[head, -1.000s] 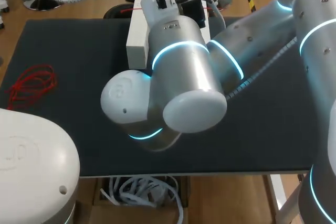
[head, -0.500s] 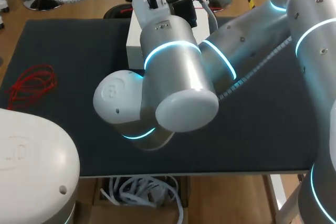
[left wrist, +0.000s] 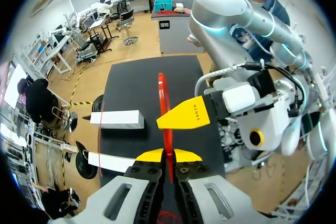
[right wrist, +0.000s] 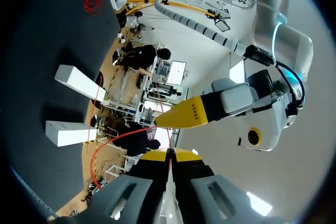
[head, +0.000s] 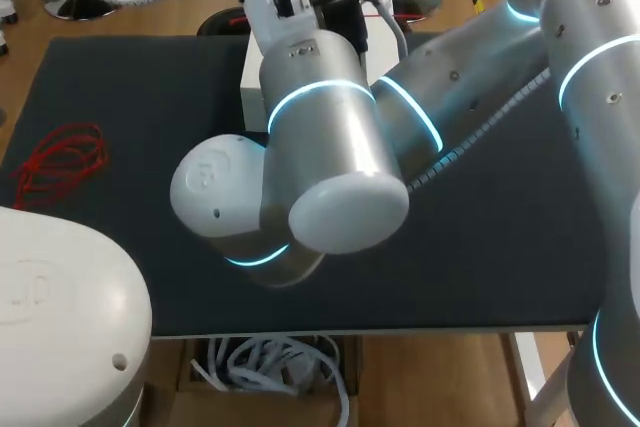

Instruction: Grab the tape and strap the tape.

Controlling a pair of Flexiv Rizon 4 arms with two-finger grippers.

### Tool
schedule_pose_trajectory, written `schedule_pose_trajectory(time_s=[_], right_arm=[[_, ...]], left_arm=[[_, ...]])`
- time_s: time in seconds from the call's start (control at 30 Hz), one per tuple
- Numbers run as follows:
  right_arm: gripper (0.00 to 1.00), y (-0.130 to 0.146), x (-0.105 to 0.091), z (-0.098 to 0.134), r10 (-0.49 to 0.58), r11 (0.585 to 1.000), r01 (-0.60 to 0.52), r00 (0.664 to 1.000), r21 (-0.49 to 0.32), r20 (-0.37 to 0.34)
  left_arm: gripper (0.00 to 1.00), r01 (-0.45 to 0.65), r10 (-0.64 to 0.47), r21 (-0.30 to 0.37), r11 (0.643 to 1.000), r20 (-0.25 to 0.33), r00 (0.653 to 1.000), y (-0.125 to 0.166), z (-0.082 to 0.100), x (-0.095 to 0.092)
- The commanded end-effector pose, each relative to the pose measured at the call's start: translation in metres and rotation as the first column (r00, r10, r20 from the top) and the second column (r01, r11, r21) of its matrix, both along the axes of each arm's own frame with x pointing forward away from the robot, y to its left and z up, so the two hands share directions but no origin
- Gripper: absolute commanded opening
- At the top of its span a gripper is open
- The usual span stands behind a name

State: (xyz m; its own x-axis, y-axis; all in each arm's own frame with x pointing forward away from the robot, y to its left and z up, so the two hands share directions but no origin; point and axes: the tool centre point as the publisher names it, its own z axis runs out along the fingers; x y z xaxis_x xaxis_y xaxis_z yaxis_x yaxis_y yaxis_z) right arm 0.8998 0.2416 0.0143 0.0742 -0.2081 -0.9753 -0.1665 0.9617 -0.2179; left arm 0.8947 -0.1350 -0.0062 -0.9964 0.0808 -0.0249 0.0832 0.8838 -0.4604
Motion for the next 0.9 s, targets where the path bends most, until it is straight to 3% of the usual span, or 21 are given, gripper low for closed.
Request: schedule_pose_trajectory(time_s=[0.03, 0.07, 0.13, 0.2, 0.27, 0.3, 0.37, 0.6, 0.7, 0.77, 0.9], right_arm=[[0.46, -0.003, -0.004, 0.001, 0.001, 1.000, -0.001, 1.000, -0.006, -0.012], [0.79, -0.004, -0.005, 0.002, 0.000, 1.000, 0.000, 1.000, -0.007, -0.013], [0.60, -0.006, -0.008, 0.005, -0.006, 1.000, 0.006, 1.000, 0.000, -0.015], [0.73, -0.009, -0.013, 0.009, -0.007, 1.000, 0.007, 1.000, 0.009, -0.016], [0.63, -0.013, -0.018, 0.015, -0.008, 1.000, 0.008, 1.000, 0.022, -0.018], [0.65, -0.015, -0.021, 0.018, -0.010, 1.000, 0.010, 1.000, 0.029, -0.018], [0.61, -0.022, -0.026, 0.023, -0.020, 0.999, 0.021, 1.000, 0.045, -0.021], [0.71, -0.061, -0.036, 0.043, -0.067, 0.994, 0.069, 0.997, 0.085, -0.030], [0.83, -0.082, -0.037, 0.052, -0.088, 0.991, 0.090, 0.996, 0.095, -0.031], [1.00, -0.099, -0.035, 0.057, -0.098, 0.991, 0.100, 0.995, 0.091, -0.026], [1.00, -0.134, -0.028, 0.064, -0.123, 0.989, 0.124, 0.992, 0.081, -0.028]], left_arm=[[0.00, -0.002, 0.002, 0.004, 1.000, 0.000, 1.000, 0.000, 0.001, -0.001], [0.00, -0.002, 0.002, 0.004, 1.000, 0.000, 1.000, 0.000, 0.001, -0.001], [0.00, -0.002, 0.002, 0.004, 1.000, 0.000, 1.000, 0.000, 0.001, -0.001], [0.00, -0.002, 0.002, 0.004, 1.000, 0.000, 1.000, 0.000, 0.001, -0.001], [0.00, -0.002, 0.002, 0.004, 1.000, 0.000, 1.000, 0.000, 0.001, -0.001], [0.00, -0.002, 0.002, 0.004, 1.000, 0.000, 1.000, 0.000, 0.001, -0.001], [0.00, -0.002, 0.002, 0.004, 1.000, 0.000, 1.000, 0.000, 0.001, -0.001], [0.00, -0.002, 0.002, 0.004, 1.000, 0.000, 1.000, 0.000, 0.001, -0.001], [0.00, -0.002, 0.002, 0.004, 1.000, 0.000, 1.000, 0.000, 0.001, -0.001], [0.00, -0.002, 0.002, 0.004, 1.000, 0.000, 1.000, 0.000, 0.001, -0.001], [0.00, -0.002, 0.002, 0.004, 1.000, 0.000, 1.000, 0.000, 0.001, -0.001]])
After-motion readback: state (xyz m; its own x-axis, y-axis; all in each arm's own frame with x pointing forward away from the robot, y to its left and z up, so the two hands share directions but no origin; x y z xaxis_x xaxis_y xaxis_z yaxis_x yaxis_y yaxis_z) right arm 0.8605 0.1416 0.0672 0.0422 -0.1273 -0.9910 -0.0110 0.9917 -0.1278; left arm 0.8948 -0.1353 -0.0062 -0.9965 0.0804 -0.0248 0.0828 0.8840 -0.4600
